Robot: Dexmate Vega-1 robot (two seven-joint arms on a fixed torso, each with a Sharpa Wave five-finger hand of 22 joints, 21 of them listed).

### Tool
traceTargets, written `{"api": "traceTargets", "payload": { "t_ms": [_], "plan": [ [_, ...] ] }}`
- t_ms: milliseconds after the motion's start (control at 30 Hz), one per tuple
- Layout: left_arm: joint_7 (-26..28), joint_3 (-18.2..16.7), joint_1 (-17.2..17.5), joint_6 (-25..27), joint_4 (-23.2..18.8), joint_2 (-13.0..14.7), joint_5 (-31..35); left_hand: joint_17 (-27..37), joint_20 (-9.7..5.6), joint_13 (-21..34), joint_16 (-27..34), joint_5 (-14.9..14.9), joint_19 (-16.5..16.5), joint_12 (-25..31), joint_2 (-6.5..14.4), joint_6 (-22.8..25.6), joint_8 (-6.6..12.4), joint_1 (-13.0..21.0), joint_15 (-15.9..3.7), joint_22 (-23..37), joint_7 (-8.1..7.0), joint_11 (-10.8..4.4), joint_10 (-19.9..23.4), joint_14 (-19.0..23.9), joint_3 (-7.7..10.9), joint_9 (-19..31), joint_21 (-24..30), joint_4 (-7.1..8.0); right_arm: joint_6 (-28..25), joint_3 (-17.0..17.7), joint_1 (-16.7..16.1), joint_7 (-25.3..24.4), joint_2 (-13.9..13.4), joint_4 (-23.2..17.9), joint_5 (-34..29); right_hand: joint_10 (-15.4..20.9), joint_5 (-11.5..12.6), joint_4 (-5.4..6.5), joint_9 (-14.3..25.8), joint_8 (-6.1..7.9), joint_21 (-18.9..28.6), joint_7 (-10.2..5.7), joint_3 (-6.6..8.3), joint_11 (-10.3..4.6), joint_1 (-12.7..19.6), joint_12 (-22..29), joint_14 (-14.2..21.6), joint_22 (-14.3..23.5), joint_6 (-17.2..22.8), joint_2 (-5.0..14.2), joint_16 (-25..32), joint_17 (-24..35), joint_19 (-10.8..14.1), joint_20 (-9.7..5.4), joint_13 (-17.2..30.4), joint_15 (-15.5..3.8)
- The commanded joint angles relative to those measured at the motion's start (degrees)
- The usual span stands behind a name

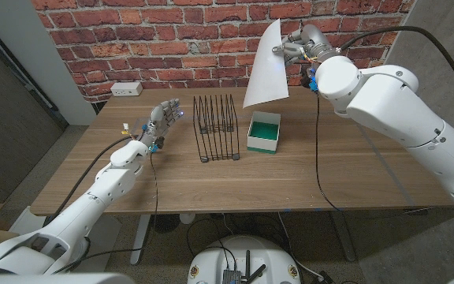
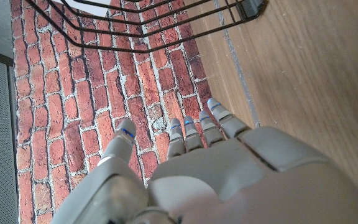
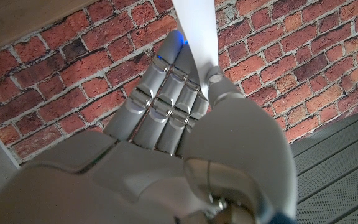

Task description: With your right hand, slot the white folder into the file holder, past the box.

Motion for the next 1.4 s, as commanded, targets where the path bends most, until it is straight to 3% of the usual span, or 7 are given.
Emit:
{"api": "traceTargets", "payload": {
  "t_ms": [33, 900, 1400],
  "plan": [
    [-0.6, -0.3, 0.1, -0.3, 0.3, 0.1, -0.4, 0.0, -2.99, 0.1, 0.2, 0.4, 0.5, 0.1, 1.5, 0.6, 0.18, 0.0, -2.56, 0.2, -0.05, 0.22, 0.5, 0.5, 0.43, 0.3, 0.2, 0.05, 1.3, -2.8, -0.2, -0.1, 1.8, 0.3, -8.1, 0.2, 0.3, -0.03, 0.1, 0.45, 0.2, -0.19, 0.37, 0.02, 0.5, -0.1, 0.2, 0.2, 0.2, -0.03, -0.1, 0.2, -0.2, 0.03, 0.2, -0.34],
    [-1.2, -0.4, 0.6, -0.7, 0.0, 0.5, -0.4, 0.0, -3.03, 0.1, 0.2, 0.4, 0.5, 0.1, 1.5, 0.6, 0.17, 0.1, -2.55, 0.2, -0.04, 0.24, 0.5, 0.5, 0.50, 0.3, 0.2, 0.02, 4.6, -6.8, -2.6, -0.7, 6.8, 1.8, -23.2, 0.3, 0.3, -0.02, 0.1, 0.32, 0.8, -0.24, 0.50, 0.06, 0.6, -0.5, 0.2, 0.2, 0.3, -0.12, -0.5, 0.6, -0.5, -0.03, 0.5, -0.40],
    [-1.5, -0.4, 0.9, -1.1, 0.0, 0.5, -0.4, 0.0, -3.01, 0.1, 0.2, 0.4, 0.5, 0.1, 1.5, 0.6, 0.19, 0.1, -2.53, 0.2, -0.08, 0.15, 0.5, 0.5, 0.52, 0.3, 0.2, 0.01, 5.6, -9.0, -4.3, -1.3, 11.7, 3.2, -30.1, 0.5, 0.3, 0.03, 0.1, 0.27, 1.1, -0.18, 0.56, 0.14, 0.6, -0.7, 0.2, 0.2, 0.4, -0.17, -0.7, 0.8, -0.6, -0.02, 0.6, -0.34]
  ]
}}
